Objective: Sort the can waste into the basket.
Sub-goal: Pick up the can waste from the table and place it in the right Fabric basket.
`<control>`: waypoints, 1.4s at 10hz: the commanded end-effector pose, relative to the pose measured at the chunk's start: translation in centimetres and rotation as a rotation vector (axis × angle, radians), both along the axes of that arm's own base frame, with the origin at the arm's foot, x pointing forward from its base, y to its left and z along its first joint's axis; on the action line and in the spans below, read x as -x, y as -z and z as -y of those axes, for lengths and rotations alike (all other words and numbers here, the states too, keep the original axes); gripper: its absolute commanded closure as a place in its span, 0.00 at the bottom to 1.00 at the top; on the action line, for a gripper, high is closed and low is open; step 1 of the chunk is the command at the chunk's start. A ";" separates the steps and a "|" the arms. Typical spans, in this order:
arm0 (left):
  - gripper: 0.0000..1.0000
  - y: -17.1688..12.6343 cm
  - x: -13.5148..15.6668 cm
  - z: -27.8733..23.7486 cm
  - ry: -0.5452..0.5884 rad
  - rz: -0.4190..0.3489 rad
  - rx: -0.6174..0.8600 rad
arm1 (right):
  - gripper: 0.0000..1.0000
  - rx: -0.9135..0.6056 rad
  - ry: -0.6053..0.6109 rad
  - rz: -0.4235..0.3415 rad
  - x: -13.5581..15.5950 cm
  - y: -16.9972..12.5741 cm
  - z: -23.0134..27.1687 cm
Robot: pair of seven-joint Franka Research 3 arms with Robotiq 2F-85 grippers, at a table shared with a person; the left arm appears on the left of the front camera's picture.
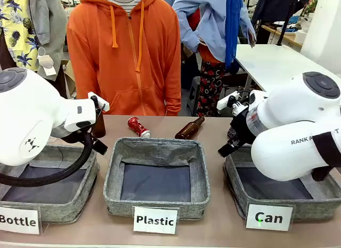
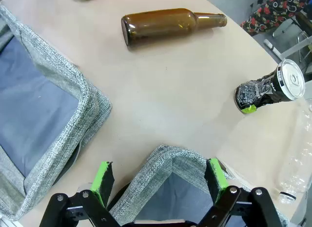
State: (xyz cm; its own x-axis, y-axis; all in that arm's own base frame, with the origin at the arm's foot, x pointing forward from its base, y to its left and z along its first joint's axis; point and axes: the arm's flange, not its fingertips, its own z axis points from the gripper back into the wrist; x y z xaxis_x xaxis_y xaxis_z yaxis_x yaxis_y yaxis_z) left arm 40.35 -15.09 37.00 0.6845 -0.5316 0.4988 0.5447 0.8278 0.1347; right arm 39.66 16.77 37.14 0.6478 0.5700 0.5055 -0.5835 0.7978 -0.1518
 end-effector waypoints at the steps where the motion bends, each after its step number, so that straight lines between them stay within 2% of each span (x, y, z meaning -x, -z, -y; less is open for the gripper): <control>1: 0.00 0.0 0.0 0.0 0.000 0.000 0.000 | 0.00 0.000 0.000 0.000 0.0 0.0 0.0; 14: 0.00 0.0 0.0 0.0 0.000 0.000 0.000 | 0.00 0.000 0.000 0.000 0.0 0.0 0.0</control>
